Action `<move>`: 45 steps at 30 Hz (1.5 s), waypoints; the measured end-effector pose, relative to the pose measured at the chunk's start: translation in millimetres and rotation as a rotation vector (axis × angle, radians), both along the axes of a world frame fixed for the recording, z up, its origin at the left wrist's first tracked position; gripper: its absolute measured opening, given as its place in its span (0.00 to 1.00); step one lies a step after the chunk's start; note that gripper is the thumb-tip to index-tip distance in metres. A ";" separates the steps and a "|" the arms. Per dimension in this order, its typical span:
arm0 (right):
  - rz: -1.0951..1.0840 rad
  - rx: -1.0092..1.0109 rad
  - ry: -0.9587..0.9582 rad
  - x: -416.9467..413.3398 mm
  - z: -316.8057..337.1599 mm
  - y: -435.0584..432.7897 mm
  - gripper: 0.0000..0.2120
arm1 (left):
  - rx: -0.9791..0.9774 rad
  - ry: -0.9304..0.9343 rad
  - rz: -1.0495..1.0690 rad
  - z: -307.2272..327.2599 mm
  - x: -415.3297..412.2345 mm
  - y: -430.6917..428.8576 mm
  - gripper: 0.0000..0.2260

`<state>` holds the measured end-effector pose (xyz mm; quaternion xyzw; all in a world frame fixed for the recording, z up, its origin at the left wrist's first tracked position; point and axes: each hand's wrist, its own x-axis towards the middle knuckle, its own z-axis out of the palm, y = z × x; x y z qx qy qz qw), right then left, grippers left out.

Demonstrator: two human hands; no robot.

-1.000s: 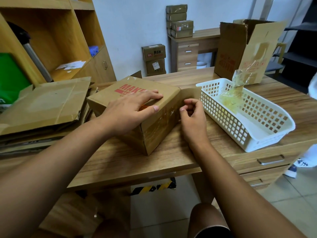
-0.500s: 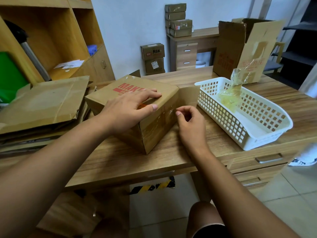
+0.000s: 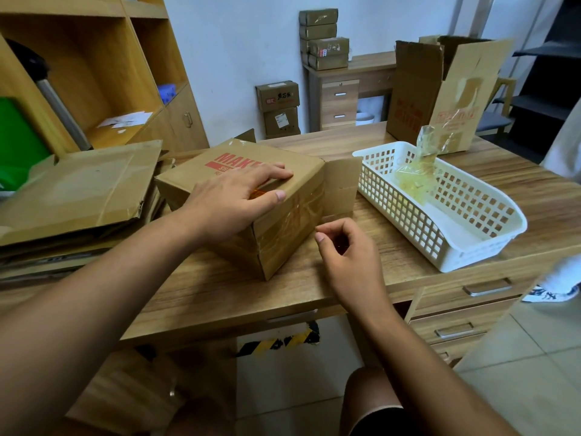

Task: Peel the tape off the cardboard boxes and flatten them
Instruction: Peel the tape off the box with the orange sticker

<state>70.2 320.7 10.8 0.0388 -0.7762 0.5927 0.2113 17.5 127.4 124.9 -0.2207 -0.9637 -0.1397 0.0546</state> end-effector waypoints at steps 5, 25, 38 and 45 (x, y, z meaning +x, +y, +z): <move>0.003 0.071 0.008 10.3 1.6 -2.7 0.06 | -0.012 -0.005 -0.003 -0.1 0.5 0.1 0.25; -0.009 0.141 -0.078 -24.2 13.4 -3.6 0.17 | 0.002 0.016 0.000 -0.7 1.9 0.6 0.26; -0.105 0.101 -0.075 -9.8 12.2 -24.3 0.05 | -0.019 0.011 0.007 1.1 2.4 2.2 0.27; -0.099 0.111 -0.082 3.6 10.4 -30.1 0.07 | -0.014 -0.006 0.001 1.4 2.6 2.2 0.26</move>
